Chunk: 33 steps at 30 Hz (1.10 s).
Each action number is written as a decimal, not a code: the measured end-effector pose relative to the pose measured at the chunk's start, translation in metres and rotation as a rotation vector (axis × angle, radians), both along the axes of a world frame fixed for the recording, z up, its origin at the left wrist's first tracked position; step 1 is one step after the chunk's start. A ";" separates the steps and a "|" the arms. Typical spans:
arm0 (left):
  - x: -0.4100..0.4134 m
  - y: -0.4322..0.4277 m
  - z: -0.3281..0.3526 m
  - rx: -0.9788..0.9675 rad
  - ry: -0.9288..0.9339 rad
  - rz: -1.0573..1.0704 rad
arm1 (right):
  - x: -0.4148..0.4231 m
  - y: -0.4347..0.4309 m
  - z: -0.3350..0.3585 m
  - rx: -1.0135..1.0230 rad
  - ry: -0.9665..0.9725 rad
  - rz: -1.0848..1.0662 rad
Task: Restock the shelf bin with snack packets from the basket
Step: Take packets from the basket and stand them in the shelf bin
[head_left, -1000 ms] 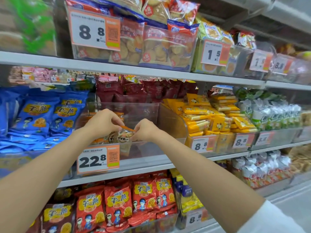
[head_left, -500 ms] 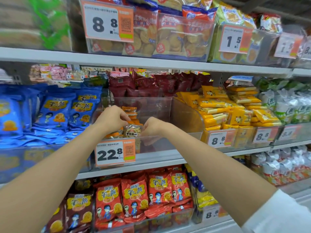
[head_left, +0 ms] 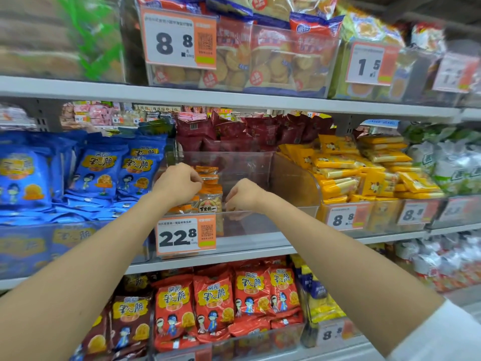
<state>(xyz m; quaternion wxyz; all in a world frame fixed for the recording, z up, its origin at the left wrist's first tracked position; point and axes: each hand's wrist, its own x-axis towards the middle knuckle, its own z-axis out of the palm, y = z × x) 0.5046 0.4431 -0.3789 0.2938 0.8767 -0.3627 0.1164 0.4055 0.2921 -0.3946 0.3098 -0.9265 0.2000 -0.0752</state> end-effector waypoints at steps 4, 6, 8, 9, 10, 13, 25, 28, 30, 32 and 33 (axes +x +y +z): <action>-0.016 -0.001 0.007 -0.096 -0.035 -0.015 | -0.016 0.001 0.001 -0.175 -0.397 -0.115; -0.035 -0.005 0.011 -0.146 -0.049 -0.051 | -0.034 0.003 -0.001 -0.209 -0.602 -0.118; -0.060 -0.014 0.014 -0.203 -0.088 -0.092 | -0.057 0.002 -0.006 -0.251 -0.752 -0.126; -0.074 -0.019 0.014 -0.222 -0.105 -0.119 | -0.070 0.000 -0.010 -0.273 -0.810 -0.136; -0.090 -0.026 0.012 -0.226 -0.116 -0.152 | -0.084 -0.003 -0.015 -0.284 -0.858 -0.147; -0.136 -0.052 -0.003 -0.166 -0.100 -0.296 | -0.126 -0.018 -0.039 -0.297 -0.876 -0.189; -0.289 -0.172 -0.178 0.160 0.264 -0.600 | -0.332 -0.100 -0.215 -0.146 -0.401 -0.526; -0.323 -0.188 -0.236 0.245 0.400 -0.646 | -0.377 -0.105 -0.265 -0.044 -0.275 -0.592; -0.340 -0.196 -0.278 0.293 0.506 -0.659 | -0.403 -0.106 -0.301 0.033 -0.184 -0.603; -0.356 -0.200 -0.319 0.361 0.588 -0.654 | -0.427 -0.102 -0.335 0.104 -0.094 -0.613; -0.364 -0.200 -0.338 0.404 0.638 -0.659 | -0.438 -0.100 -0.352 0.132 -0.043 -0.624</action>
